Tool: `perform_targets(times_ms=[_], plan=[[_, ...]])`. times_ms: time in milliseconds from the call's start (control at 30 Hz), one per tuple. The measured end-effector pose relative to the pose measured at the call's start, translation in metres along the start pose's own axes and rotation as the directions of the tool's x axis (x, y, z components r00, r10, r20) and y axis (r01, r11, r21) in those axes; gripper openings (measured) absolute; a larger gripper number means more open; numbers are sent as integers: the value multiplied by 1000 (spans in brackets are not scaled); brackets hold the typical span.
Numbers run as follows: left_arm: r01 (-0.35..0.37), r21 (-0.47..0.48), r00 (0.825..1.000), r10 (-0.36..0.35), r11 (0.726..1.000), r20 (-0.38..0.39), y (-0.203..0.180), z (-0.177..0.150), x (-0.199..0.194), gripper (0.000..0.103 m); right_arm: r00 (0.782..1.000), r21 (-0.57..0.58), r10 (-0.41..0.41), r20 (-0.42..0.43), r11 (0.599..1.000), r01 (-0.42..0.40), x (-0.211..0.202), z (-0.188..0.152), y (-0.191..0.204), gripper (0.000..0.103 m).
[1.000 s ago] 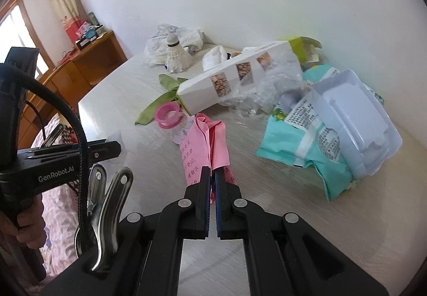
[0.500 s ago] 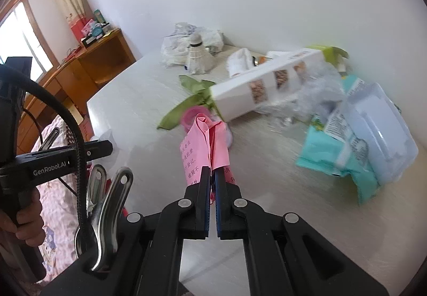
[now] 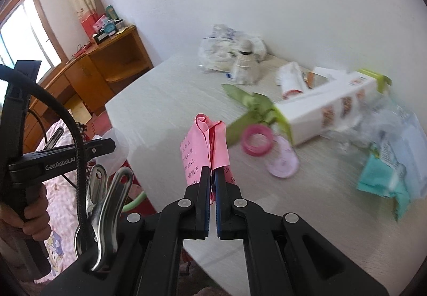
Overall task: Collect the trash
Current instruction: 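Carry the tissue in the left tool and pink paper in the right tool to the bucket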
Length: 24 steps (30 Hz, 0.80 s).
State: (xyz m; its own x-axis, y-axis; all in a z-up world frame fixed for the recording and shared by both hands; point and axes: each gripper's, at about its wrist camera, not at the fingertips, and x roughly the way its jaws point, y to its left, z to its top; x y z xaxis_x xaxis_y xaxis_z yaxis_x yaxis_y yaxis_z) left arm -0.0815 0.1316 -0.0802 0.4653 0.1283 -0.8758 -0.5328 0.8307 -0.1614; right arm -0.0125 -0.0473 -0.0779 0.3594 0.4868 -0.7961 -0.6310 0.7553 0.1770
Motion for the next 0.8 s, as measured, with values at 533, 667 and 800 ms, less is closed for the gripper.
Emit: perform_targets(times_ms=[533, 667, 800], plan=[[-32, -58, 999, 33, 998, 27, 72, 16, -11, 16, 998, -72, 52, -31, 996, -55, 31, 25, 73, 4], [-36, -79, 999, 38, 996, 28, 88, 17, -13, 16, 997, -94, 60, -38, 994, -63, 37, 27, 91, 4], [-38, -95, 999, 41, 995, 30, 104, 17, -15, 16, 997, -111, 65, -44, 991, -70, 42, 30, 105, 4]])
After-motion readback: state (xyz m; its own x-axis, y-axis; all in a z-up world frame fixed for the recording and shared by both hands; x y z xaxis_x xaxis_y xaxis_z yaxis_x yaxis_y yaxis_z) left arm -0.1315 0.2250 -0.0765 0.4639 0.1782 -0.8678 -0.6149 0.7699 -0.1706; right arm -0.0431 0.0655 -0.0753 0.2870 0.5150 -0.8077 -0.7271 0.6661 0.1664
